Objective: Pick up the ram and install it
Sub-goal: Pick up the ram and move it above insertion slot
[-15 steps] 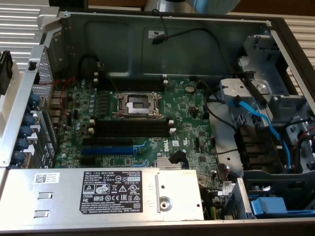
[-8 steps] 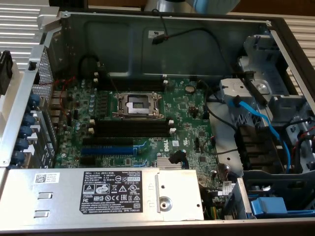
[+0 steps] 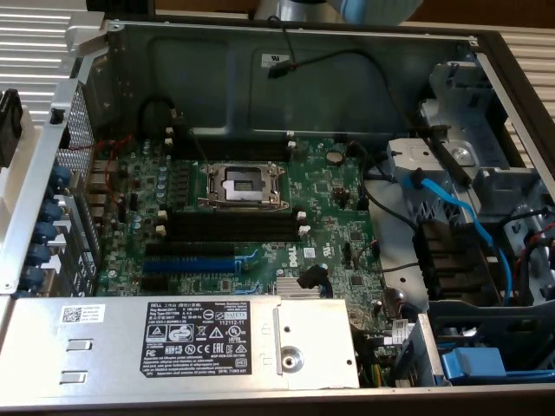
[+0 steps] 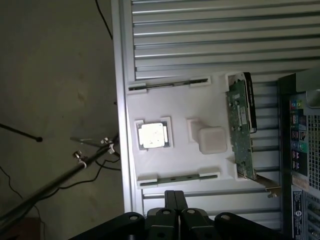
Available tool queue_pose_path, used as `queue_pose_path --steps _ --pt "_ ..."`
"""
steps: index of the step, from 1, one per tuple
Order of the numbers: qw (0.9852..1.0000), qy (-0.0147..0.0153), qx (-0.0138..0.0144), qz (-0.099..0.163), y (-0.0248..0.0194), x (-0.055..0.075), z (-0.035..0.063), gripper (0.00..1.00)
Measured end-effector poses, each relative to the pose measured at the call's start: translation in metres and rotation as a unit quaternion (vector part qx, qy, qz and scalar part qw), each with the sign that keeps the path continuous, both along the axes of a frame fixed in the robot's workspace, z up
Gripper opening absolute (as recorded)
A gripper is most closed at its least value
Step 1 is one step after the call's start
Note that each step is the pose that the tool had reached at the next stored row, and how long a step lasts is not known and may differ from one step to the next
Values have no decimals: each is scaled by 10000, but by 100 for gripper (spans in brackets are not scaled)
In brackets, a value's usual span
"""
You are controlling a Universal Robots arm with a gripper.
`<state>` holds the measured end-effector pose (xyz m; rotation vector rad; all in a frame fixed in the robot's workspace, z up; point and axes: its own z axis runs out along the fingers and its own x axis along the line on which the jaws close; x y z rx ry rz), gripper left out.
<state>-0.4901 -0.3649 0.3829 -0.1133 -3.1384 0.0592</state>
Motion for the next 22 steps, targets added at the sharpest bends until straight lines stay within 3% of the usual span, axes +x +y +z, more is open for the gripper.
queue_pose_path --steps 5,13,18,22 --pt "10000 -58 0 41 -1 -53 -3 10" --pt "9993 -67 3 356 -1 -86 -4 10" --pt "9967 -66 6 804 -1 -87 -4 10" --pt "9931 -66 9 1170 -1 -87 -4 10"
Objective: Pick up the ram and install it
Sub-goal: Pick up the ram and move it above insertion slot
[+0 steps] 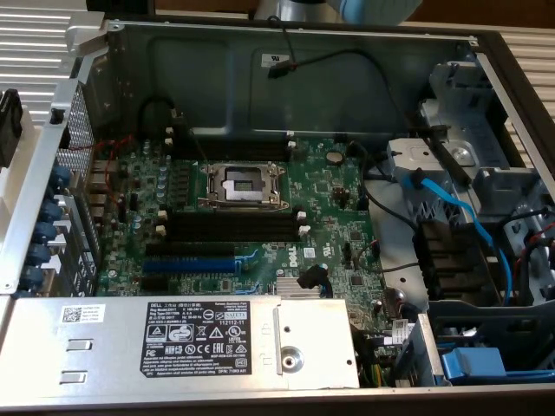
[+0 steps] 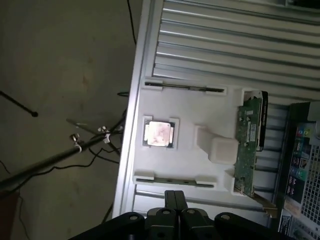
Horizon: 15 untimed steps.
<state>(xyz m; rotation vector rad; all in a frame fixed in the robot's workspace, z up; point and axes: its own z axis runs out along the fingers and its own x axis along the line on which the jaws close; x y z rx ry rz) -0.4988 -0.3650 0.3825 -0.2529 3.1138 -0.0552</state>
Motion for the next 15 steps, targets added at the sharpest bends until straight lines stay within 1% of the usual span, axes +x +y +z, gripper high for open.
queue_pose_path --steps 2,4,7,9,12,14,15 --pt "9998 0 0 182 0 0 0 10" --pt "9993 0 0 362 0 0 0 10" --pt "9980 0 0 640 0 0 0 10" --pt "9966 0 0 819 0 0 0 10" --pt "9940 0 0 1091 0 0 0 10" --pt "9919 0 0 1272 0 0 0 10" --pt "9894 0 0 1450 0 0 0 10"
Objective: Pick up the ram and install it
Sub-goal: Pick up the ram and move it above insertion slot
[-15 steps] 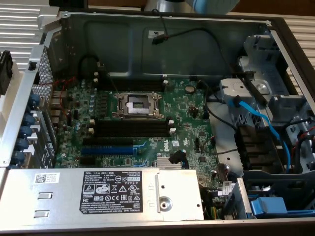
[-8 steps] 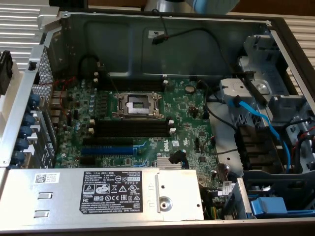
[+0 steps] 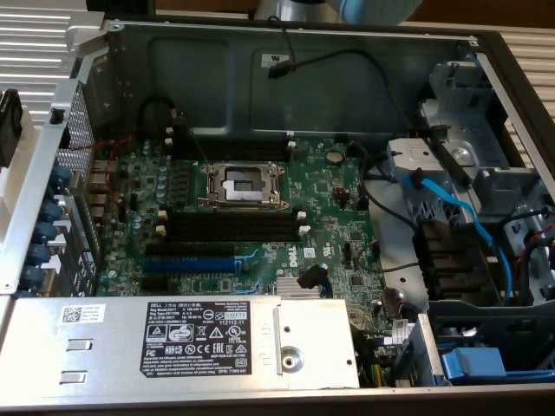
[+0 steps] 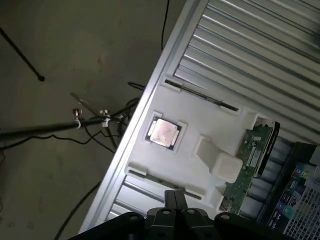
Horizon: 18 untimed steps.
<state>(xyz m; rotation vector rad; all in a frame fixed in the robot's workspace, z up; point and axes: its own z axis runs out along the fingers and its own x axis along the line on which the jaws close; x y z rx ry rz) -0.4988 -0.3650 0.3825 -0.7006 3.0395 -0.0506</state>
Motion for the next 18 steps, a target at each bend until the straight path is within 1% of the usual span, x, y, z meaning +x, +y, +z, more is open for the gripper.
queue_pose_path --steps 3,5,7,9,12,14,16,18 --pt "9996 0 0 270 0 0 -1 10" --pt "9990 0 0 457 0 0 -1 10" --pt "9980 0 -1 635 0 0 -2 10" --pt "9966 0 -1 820 0 0 -2 10" --pt "9941 0 -1 1088 0 0 -2 10" --pt "9919 0 -1 1270 0 0 -3 10" --pt "9895 0 -1 1448 0 0 -3 10" --pt "9865 0 -1 1636 0 0 -3 10"
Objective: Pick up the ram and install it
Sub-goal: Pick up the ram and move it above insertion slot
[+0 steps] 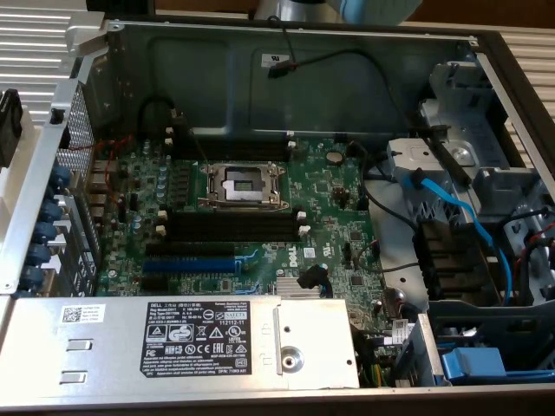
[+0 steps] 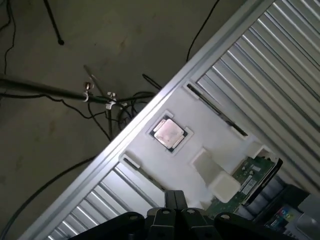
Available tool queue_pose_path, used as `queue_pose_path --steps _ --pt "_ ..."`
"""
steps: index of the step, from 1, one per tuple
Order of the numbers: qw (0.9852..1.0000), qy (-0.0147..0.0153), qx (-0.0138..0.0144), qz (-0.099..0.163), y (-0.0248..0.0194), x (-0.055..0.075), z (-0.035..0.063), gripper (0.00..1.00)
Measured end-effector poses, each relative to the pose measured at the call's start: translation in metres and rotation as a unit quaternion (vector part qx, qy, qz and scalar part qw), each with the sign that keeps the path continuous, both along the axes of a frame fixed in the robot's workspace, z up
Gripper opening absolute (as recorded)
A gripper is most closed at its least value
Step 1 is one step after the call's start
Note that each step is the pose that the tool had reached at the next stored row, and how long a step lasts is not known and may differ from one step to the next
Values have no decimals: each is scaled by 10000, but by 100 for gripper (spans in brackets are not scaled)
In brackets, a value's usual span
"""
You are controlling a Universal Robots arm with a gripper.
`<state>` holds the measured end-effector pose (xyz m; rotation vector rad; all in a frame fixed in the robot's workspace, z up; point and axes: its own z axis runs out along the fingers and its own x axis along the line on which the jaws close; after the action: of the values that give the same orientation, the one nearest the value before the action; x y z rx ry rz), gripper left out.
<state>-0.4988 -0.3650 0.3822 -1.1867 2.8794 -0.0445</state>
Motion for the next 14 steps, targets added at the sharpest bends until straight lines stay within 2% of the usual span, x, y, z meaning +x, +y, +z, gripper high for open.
queue_pose_path --steps 3,4,7,11,14 --pt "9996 0 0 267 0 0 0 10" --pt "9985 0 0 544 0 0 0 10" --pt "9967 0 0 811 0 0 0 10" --pt "9931 0 0 1177 0 0 -1 10" --pt "9895 0 0 1447 0 0 -1 10"
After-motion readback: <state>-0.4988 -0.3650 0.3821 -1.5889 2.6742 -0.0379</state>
